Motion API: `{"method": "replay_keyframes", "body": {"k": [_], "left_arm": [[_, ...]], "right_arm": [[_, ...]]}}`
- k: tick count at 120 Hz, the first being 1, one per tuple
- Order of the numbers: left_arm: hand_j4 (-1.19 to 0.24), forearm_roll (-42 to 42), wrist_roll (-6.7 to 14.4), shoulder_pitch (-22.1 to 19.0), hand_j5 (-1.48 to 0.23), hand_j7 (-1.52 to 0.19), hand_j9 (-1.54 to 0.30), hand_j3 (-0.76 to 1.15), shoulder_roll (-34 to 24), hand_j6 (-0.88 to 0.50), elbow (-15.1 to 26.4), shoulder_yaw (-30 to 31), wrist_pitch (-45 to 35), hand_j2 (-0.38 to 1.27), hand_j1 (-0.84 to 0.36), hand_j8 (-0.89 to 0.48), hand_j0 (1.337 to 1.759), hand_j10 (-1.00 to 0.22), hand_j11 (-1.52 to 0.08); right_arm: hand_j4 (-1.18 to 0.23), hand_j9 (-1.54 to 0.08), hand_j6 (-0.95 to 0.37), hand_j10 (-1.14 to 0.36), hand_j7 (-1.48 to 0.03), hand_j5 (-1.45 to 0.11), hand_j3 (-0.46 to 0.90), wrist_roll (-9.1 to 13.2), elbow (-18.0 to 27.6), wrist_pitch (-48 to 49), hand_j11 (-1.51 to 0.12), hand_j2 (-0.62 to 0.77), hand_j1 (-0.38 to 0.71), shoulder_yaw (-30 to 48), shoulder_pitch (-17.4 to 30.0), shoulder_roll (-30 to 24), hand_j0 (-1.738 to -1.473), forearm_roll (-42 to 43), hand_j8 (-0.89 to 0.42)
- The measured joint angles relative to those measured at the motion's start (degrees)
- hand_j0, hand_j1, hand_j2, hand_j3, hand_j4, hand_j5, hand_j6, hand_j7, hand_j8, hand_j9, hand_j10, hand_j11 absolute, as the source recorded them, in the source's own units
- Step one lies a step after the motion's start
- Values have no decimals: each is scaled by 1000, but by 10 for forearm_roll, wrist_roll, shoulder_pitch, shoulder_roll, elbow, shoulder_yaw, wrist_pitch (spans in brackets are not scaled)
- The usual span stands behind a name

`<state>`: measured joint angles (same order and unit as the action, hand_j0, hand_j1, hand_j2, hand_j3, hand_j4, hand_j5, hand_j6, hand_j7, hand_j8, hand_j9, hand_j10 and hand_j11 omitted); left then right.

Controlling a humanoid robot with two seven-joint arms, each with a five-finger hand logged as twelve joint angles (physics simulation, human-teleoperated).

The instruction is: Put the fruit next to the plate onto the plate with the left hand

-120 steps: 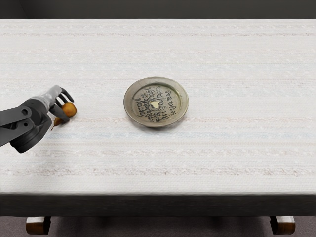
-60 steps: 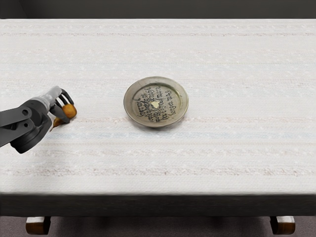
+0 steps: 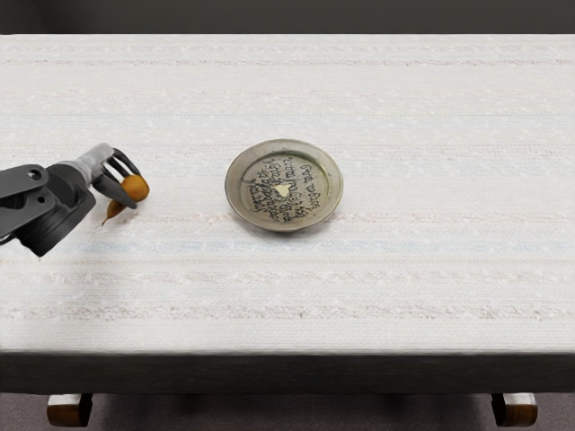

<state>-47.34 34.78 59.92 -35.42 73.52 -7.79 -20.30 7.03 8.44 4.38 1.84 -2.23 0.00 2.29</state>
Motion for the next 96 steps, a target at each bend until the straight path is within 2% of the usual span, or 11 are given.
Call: {"method": "replay_keyframes", "body": {"k": [28,37,45,67,85,96], "left_arm": [[-529,90,1,28,-992,-987,-987,0,-1,-372,-12,-23,3,476,-409,-496,1656,-730,-994],[-524,114,1,29,-992,-986,-985,0,-1,-376,-13,-35,14,474,-413,-489,1656,-732,-991],[-515,138,1,29,-994,-985,-987,0,-2,-363,-15,-53,43,392,-388,-493,1656,-731,-992],[-533,214,2,32,-988,-977,-984,0,-2,-385,-50,-118,179,433,-388,-514,1656,-734,-988],[-550,230,2,44,-985,-971,-981,0,12,-383,-59,-140,212,431,-393,-510,1656,-734,-985],[-557,233,2,48,-988,-970,-978,0,30,-396,-61,-144,218,490,-411,-509,1657,-735,-982]], "right_arm": [[0,0,0,0,0,0,0,0,0,0,0,0,-349,0,0,0,-1658,0,0],[0,0,0,0,0,0,0,0,0,0,0,0,-349,0,0,0,-1658,0,0],[0,0,0,0,0,0,0,0,0,0,0,0,-349,0,0,0,-1658,0,0],[0,0,0,0,0,0,0,0,0,0,0,0,-349,0,0,0,-1658,0,0],[0,0,0,0,0,0,0,0,0,0,0,0,-349,0,0,0,-1658,0,0],[0,0,0,0,0,0,0,0,0,0,0,0,-349,0,0,0,-1658,0,0]]}}
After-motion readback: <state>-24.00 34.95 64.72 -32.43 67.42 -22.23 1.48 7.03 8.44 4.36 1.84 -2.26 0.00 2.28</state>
